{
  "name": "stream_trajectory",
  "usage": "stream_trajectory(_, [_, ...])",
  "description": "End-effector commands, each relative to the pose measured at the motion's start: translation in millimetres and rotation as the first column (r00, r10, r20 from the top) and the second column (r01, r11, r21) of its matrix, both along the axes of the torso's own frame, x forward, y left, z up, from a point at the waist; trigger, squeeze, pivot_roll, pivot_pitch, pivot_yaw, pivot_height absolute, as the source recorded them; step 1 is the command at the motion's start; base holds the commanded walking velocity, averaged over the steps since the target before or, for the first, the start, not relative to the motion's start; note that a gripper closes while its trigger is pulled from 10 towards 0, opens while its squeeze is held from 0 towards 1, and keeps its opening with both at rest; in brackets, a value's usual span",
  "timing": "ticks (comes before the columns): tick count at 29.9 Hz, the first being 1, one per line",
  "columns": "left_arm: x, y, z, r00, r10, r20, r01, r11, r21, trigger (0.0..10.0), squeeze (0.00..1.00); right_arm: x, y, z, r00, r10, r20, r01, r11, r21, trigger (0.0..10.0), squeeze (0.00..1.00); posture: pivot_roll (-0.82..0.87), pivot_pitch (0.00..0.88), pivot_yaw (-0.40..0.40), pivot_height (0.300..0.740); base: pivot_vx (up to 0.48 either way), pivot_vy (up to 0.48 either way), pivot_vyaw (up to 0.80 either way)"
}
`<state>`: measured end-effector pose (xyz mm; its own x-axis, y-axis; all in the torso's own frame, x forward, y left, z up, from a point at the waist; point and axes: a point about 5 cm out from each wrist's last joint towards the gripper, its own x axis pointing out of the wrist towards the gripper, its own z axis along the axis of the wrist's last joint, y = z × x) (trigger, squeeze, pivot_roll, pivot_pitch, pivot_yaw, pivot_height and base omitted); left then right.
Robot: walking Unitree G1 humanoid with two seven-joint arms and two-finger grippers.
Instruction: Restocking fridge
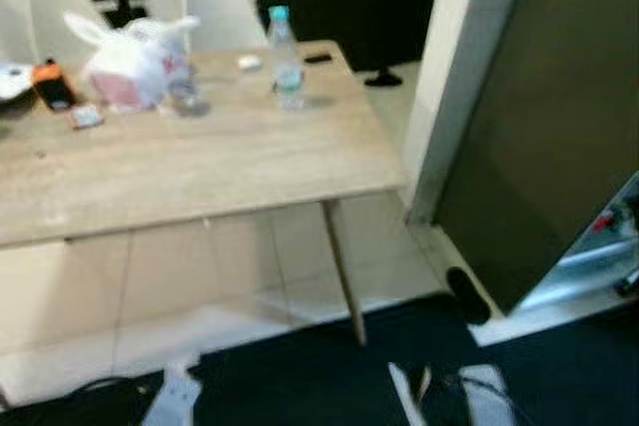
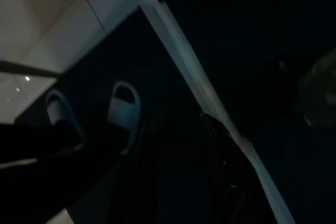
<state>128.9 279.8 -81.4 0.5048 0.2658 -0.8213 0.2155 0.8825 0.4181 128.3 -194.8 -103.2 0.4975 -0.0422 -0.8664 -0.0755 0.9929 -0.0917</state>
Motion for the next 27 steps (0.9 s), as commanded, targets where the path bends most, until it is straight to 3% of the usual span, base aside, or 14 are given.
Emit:
stream_trajectory(1, [-2.9,5.9,1,1.0,0.012,-0.001,-0.012,1.0,0.006,10.0,0.36,2.7,6.5,0,1.0,0.004,0.014,-0.004,1.0,0.014,10.0,0.0,0.08,0.0,0.009,0.74,0.0,0.0,0.0])
stream_trajectory(7, [-0.6,6.7,3,0.999,0.046,0.026,-0.046,0.999,-0.008,10.0,0.32,5.7,7.1,2,0.999,-0.001,0.038,0.001,1.0,0.017,10.0,0.0,0.07,0.0,0.015,0.74,0.0,0.0,0.0])
stream_trajectory(11, [-0.6,9.0,4,0.996,0.074,0.044,-0.074,0.997,-0.005,10.0,0.32,17.0,5.9,7,0.996,-0.012,0.09,0.01,1.0,0.017,10.0,0.0,0.08,0.0,0.017,0.74,0.0,0.0,0.0])
stream_trajectory(12, [3.9,12.8,7,0.991,0.105,0.082,-0.105,0.994,-0.01,10.0,0.33,31.7,1.8,14,0.987,-0.04,0.155,0.038,0.999,0.018,10.0,0.0,0.08,0.0,0.017,0.74,0.0,0.0,0.0])
stream_trajectory(13, [3.9,12.8,7,0.991,0.105,0.082,-0.105,0.994,-0.01,10.0,0.33,31.7,1.8,14,0.987,-0.04,0.155,0.038,0.999,0.018,10.0,0.0,0.08,0.0,0.017,0.74,0.0,0.0,0.0])
stream_trajectory(15, [12.1,16.5,12,0.983,0.134,0.128,-0.132,0.991,-0.022,10.0,0.34,45.7,-4.2,21,0.974,-0.075,0.213,0.074,0.997,0.012,10.0,0.0,0.08,0.0,0.016,0.74,0.0,0.0,0.0])
stream_trajectory(16, [27.0,20.4,21,0.971,0.147,0.188,-0.144,0.989,-0.029,10.0,0.34,60.9,-14.8,31,0.949,-0.148,0.279,0.15,0.989,0.014,10.0,0.0,0.08,0.0,0.016,0.74,0.0,0.0,0.0])
stream_trajectory(18, [36.6,24.2,27,0.962,0.153,0.227,-0.151,0.988,-0.025,10.0,0.35,67.1,-22.2,36,0.931,-0.198,0.308,0.202,0.979,0.019,10.0,0.0,0.07,0.0,0.019,0.74,0.0,0.0,0.0])
stream_trajectory(20, [52.5,34.0,40,0.935,0.187,0.302,-0.192,0.981,-0.012,10.0,0.35,75.8,-36.5,44,0.89,-0.288,0.354,0.298,0.954,0.028,10.0,0.0,0.07,0.0,0.023,0.74,0.0,0.0,0.0])
stream_trajectory(21, [72.2,53.0,63,0.871,0.248,0.424,-0.289,0.957,0.035,10.0,0.35,81.4,-57.5,54,0.828,-0.388,0.404,0.413,0.91,0.028,10.0,0.0,0.07,0.0,0.023,0.74,0.0,0.0,0.0])
stream_trajectory(23, [72.2,53.0,63,0.871,0.248,0.424,-0.289,0.957,0.035,10.0,0.35,81.4,-57.5,54,0.828,-0.388,0.404,0.413,0.91,0.028,10.0,0.0,0.07,0.0,0.023,0.74,0.0,0.0,0.0])
stream_trajectory(25, [84.9,71.5,85,0.79,0.314,0.526,-0.399,0.916,0.052,10.0,0.35,83.0,-77.1,63,0.763,-0.471,0.443,0.51,0.859,0.034,10.0,0.0,0.07,0.0,0.025,0.74,0.0,0.0,0.0])
stream_trajectory(26, [84.9,71.5,85,0.79,0.314,0.526,-0.399,0.916,0.052,10.0,0.35,83.0,-77.1,63,0.763,-0.471,0.443,0.51,0.859,0.034,10.0,0.0,0.07,0.0,0.025,0.74,0.0,0.0,0.0])
stream_trajectory(27, [91.4,86.8,103,0.711,0.367,0.6,-0.49,0.871,0.048,10.0,0.35,81.7,-95.0,70,0.702,-0.534,0.471,0.589,0.807,0.039,10.0,0.0,0.08,0.0,0.022,0.74,0.0,0.0,0.0])
